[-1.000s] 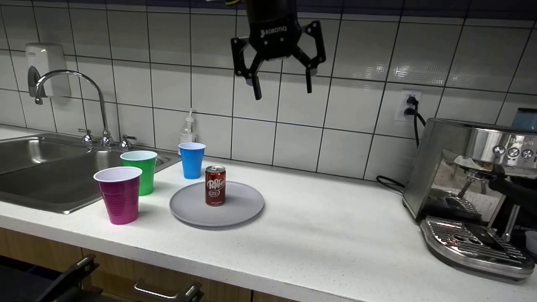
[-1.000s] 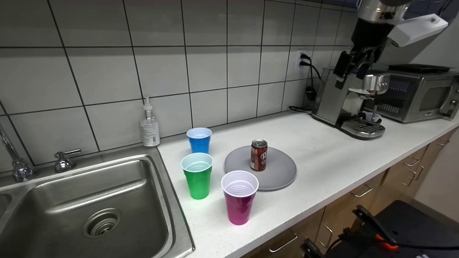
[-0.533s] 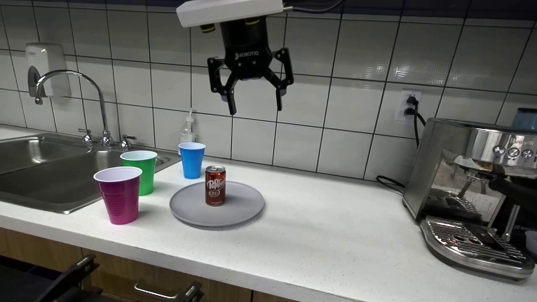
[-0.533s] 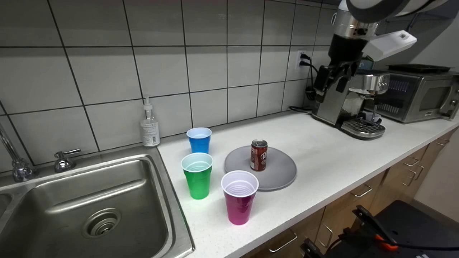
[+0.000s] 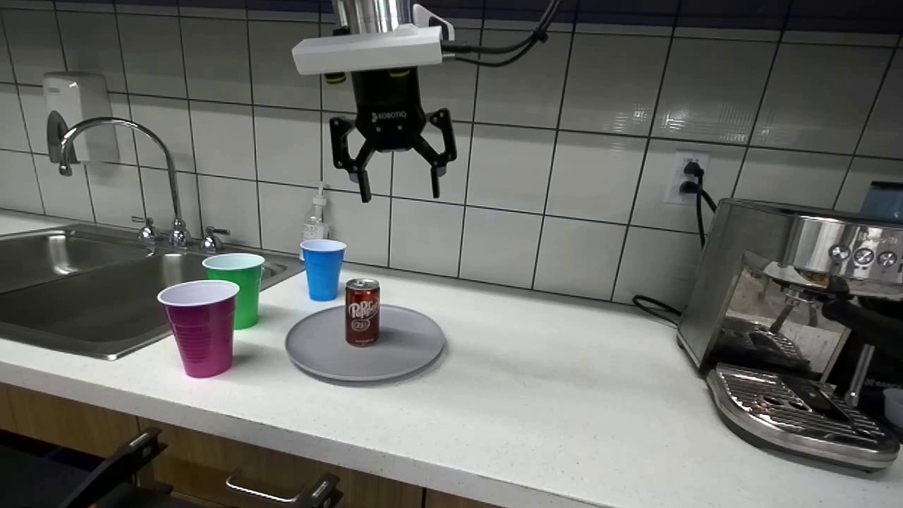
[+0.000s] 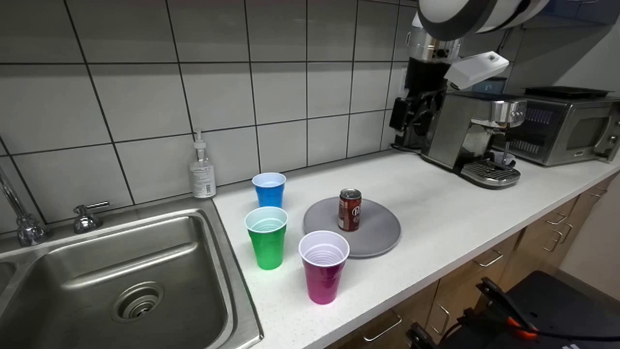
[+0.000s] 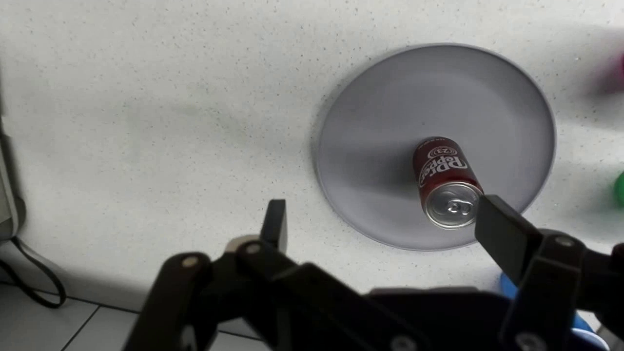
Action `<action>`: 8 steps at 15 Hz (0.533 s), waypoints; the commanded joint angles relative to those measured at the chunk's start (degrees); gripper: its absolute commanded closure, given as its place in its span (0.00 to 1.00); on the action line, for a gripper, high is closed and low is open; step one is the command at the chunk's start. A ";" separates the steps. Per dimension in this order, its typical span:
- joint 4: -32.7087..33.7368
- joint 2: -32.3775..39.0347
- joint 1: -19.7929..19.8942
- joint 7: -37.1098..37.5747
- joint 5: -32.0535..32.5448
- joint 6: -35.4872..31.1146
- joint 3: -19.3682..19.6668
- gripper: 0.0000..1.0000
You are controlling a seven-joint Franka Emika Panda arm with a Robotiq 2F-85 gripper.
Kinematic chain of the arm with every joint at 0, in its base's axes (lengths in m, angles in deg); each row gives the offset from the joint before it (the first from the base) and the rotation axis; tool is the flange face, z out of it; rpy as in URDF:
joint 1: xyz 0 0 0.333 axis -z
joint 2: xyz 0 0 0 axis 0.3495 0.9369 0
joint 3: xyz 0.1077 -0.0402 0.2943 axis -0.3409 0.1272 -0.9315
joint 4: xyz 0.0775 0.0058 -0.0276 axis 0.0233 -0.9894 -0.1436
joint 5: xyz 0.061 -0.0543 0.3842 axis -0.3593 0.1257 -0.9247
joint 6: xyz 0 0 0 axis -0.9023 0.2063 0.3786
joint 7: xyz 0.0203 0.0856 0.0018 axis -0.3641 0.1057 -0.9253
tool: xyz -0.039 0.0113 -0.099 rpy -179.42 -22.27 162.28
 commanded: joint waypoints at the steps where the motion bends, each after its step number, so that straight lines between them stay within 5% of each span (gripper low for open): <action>1: 6.66 8.99 -0.69 -1.26 -2.02 -0.99 -0.29 0.00; 8: 13.92 19.91 -2.22 -2.47 -5.32 -2.68 -1.72 0.00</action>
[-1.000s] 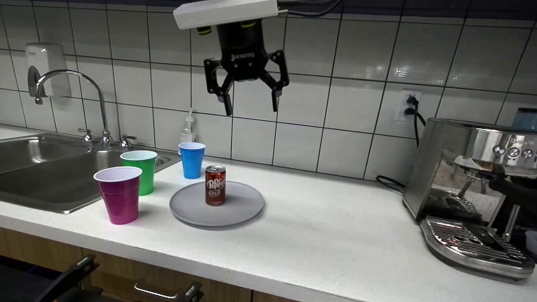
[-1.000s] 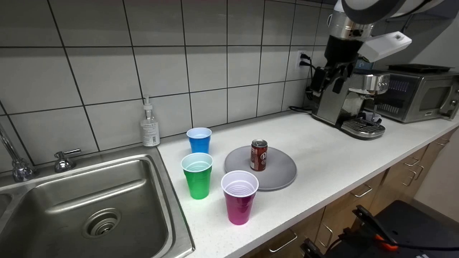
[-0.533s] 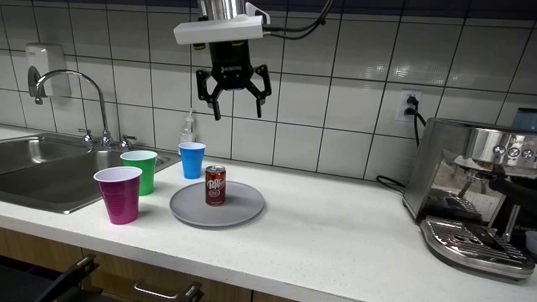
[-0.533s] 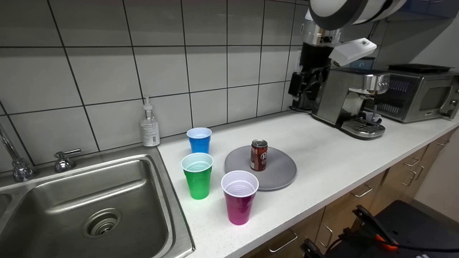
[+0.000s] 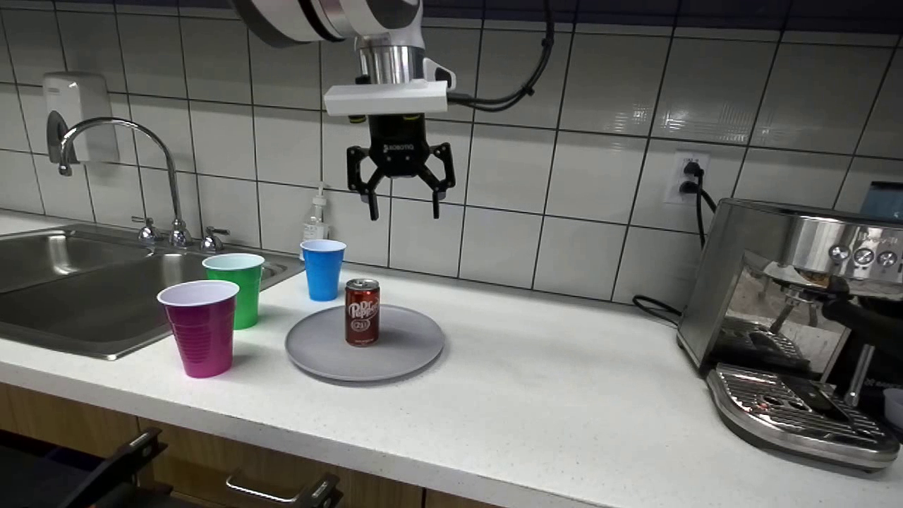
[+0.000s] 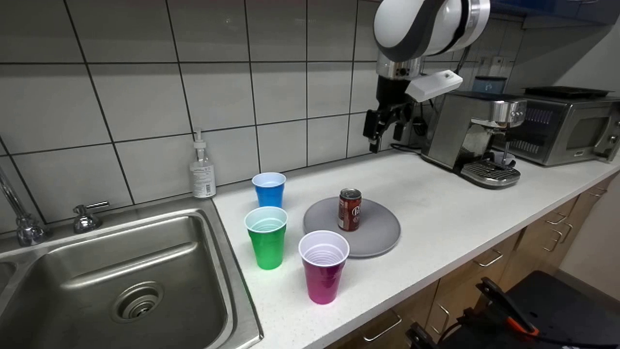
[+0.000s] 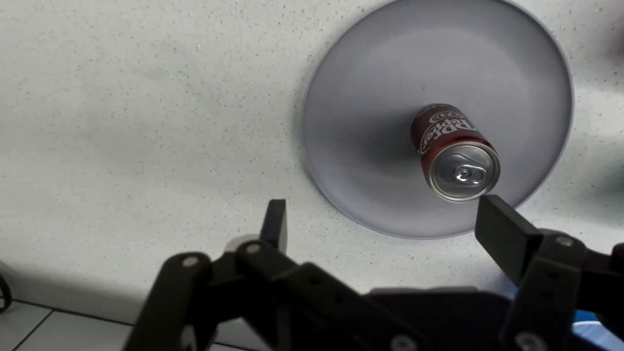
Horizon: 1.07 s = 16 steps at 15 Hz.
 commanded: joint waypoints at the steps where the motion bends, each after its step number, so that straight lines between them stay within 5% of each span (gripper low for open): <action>1: 4.56 6.25 -0.29 -1.25 -1.72 -0.24 -1.92 0.00; 16: 7.97 16.84 -1.53 2.33 -2.74 -0.69 -6.52 0.00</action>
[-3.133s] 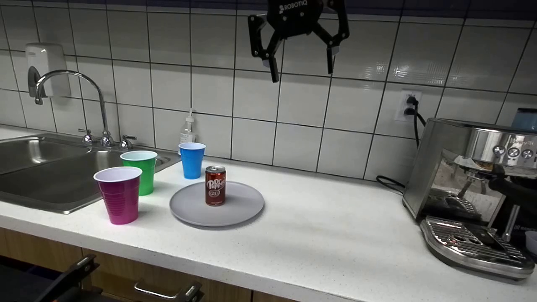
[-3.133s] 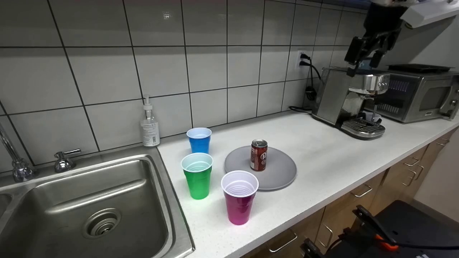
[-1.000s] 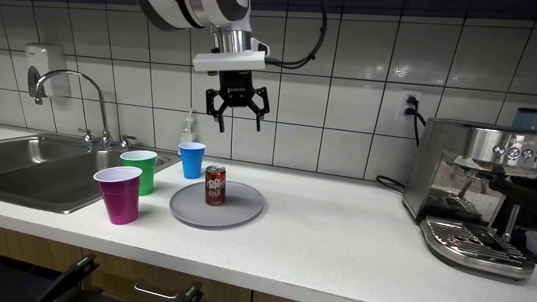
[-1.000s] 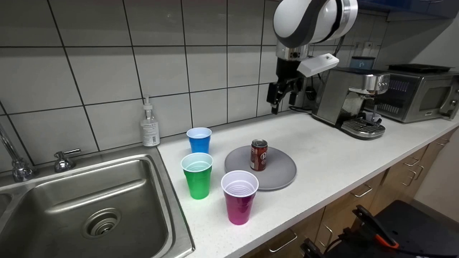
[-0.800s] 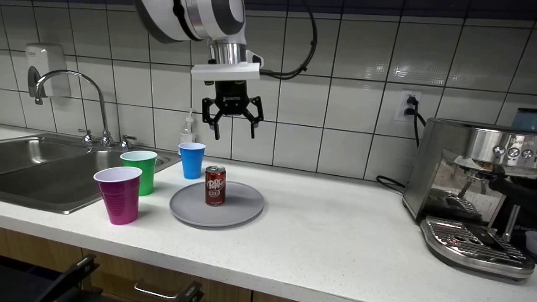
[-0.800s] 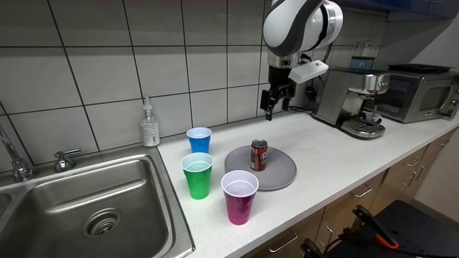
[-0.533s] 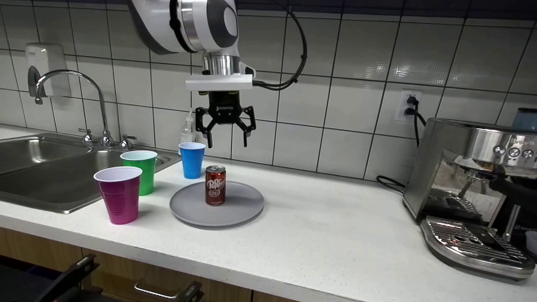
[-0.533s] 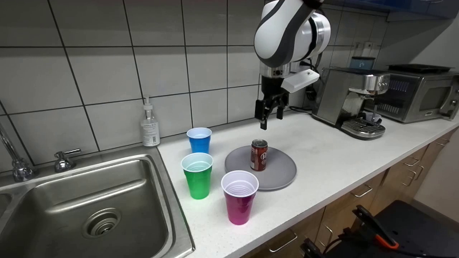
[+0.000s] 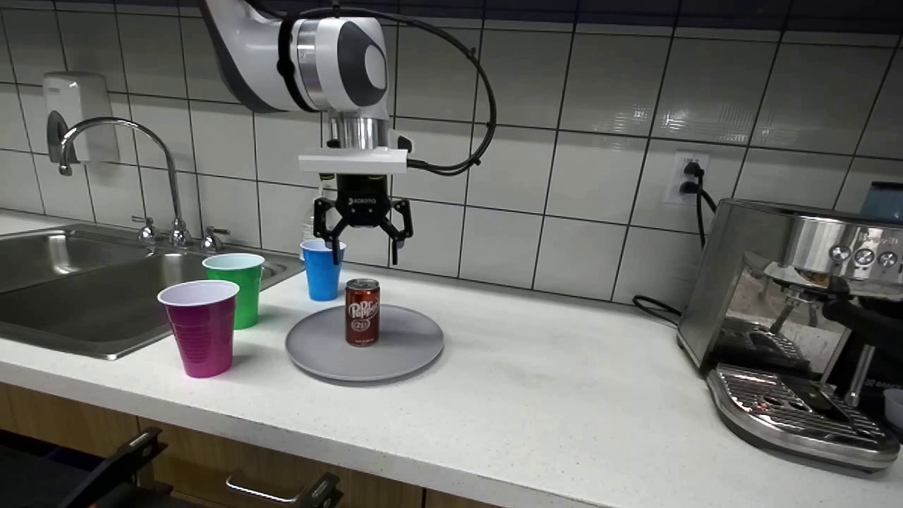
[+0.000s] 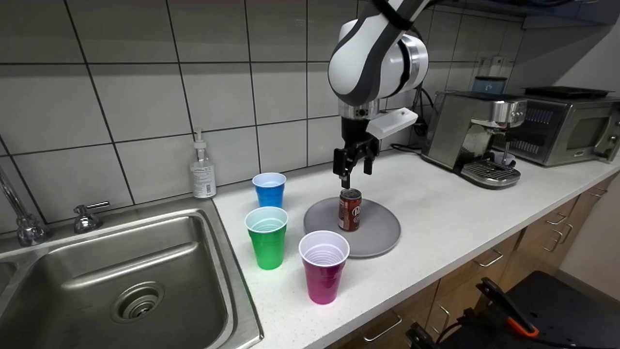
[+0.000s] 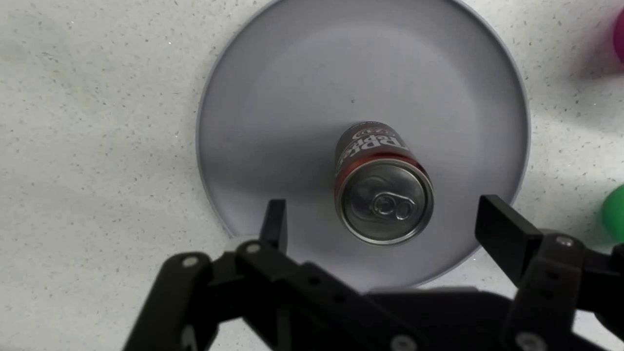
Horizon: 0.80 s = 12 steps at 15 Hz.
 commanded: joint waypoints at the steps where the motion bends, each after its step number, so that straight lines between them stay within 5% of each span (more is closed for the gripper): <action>1: 2.82 3.07 0.16 1.37 -0.55 -0.21 -0.73 0.00; 12: 7.78 10.50 0.14 1.36 0.24 0.48 -0.74 0.00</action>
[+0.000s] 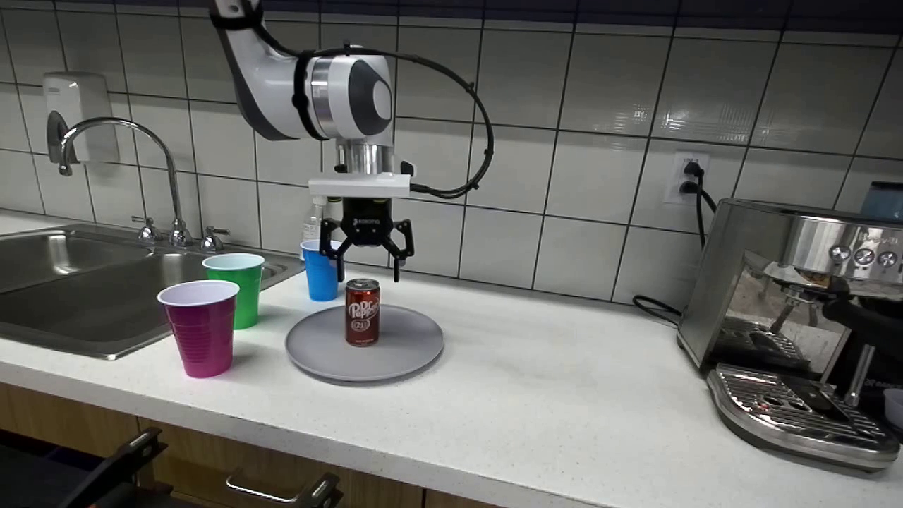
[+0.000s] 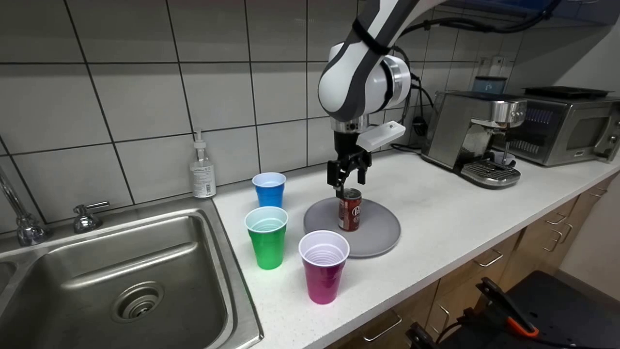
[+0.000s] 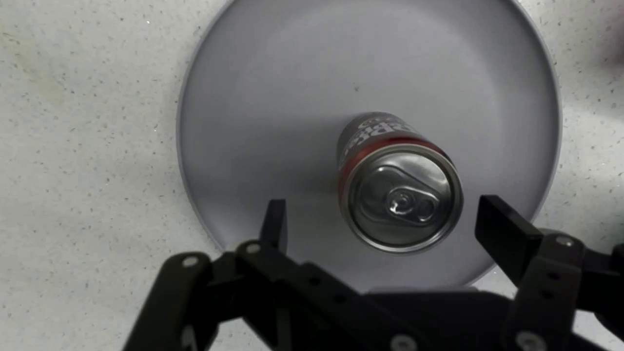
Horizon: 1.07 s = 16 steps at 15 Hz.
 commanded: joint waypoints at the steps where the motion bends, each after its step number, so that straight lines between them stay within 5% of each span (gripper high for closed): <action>1: 2.90 3.35 0.12 1.33 0.28 0.71 -0.51 0.00; 10: 3.57 6.14 -0.05 1.70 1.01 0.75 -0.28 0.00; 11: 3.33 6.05 0.03 1.45 0.85 0.63 -0.41 0.25; 13: 3.10 6.05 -0.10 1.40 1.13 0.58 -0.40 0.32; 16: 2.84 5.98 -0.25 1.51 1.32 0.57 -0.40 0.58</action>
